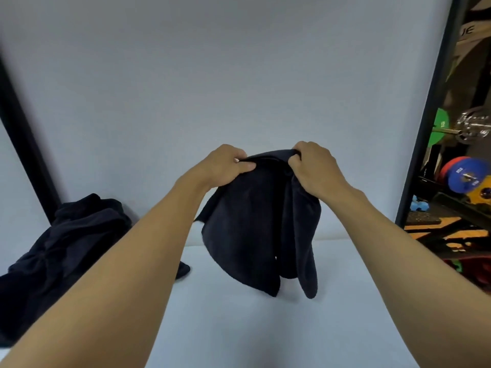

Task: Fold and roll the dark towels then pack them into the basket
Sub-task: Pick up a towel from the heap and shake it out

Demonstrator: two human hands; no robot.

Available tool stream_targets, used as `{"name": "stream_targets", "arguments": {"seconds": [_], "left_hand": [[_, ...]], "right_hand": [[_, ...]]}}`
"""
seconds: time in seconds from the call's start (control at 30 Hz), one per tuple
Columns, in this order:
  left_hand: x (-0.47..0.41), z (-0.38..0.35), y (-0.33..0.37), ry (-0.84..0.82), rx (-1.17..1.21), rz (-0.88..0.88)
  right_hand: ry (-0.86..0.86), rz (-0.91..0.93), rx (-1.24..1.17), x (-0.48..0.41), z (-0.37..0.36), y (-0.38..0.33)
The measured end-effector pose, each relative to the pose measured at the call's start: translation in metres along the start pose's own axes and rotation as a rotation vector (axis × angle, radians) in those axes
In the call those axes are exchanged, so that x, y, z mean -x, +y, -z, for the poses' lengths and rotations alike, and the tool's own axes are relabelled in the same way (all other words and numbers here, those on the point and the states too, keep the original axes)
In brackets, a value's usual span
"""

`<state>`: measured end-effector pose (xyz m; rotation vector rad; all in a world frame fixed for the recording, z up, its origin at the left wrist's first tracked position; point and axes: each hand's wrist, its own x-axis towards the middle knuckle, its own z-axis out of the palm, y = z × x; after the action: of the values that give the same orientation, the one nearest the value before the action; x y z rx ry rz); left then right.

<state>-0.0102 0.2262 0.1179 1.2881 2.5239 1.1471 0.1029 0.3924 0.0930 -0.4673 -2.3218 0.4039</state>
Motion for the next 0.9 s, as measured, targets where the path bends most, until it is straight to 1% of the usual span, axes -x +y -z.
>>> {"name": "stream_targets", "arguments": {"seconds": [0.1,0.17,0.2,0.27,0.3,0.4,0.43,0.47,0.5,0.57,0.63,0.7,0.73,0.8,0.9], "left_hand": [[0.005,-0.003,0.003,0.036,0.087,-0.004],[0.005,-0.007,0.011,0.073,0.240,-0.005],[0.005,-0.010,0.016,0.073,0.309,0.001],[0.001,-0.015,0.024,0.050,0.416,0.012],[-0.001,-0.018,0.026,0.034,0.467,0.021],[-0.003,-0.022,0.030,0.034,0.640,0.061],[-0.004,-0.021,0.029,0.044,0.676,0.067],[-0.003,-0.020,0.028,0.042,0.698,0.073],[-0.003,-0.018,0.024,0.036,0.705,0.079],[-0.003,-0.016,0.018,0.048,0.696,0.089],[-0.004,-0.014,0.012,0.118,0.661,0.098],[-0.005,-0.014,0.008,0.239,0.660,0.136],[-0.005,-0.013,0.005,0.283,0.674,0.156],[-0.005,-0.010,0.000,0.290,0.675,0.183],[-0.002,0.002,-0.007,0.228,0.643,0.186]], "right_hand": [[-0.014,-0.044,0.092,-0.007,0.014,0.013],[0.026,-0.036,0.153,-0.006,0.022,0.011],[0.081,-0.008,0.127,-0.003,0.023,0.005],[0.166,0.045,-0.045,0.008,0.024,-0.015],[0.136,0.026,-0.179,0.014,0.024,-0.027],[-0.171,-0.154,-0.604,0.027,0.017,-0.053],[-0.236,-0.190,-0.689,0.029,0.013,-0.054],[-0.264,-0.206,-0.745,0.029,0.010,-0.054],[-0.266,-0.209,-0.755,0.029,0.006,-0.053],[-0.272,-0.183,-0.660,0.026,0.001,-0.050],[-0.327,-0.171,-0.618,0.024,0.000,-0.049],[-0.369,-0.176,-0.724,0.022,0.000,-0.047],[-0.361,-0.177,-0.764,0.021,0.000,-0.047],[-0.289,-0.189,-0.739,0.018,-0.001,-0.045],[-0.138,-0.237,-0.571,0.013,-0.007,-0.035]]}}
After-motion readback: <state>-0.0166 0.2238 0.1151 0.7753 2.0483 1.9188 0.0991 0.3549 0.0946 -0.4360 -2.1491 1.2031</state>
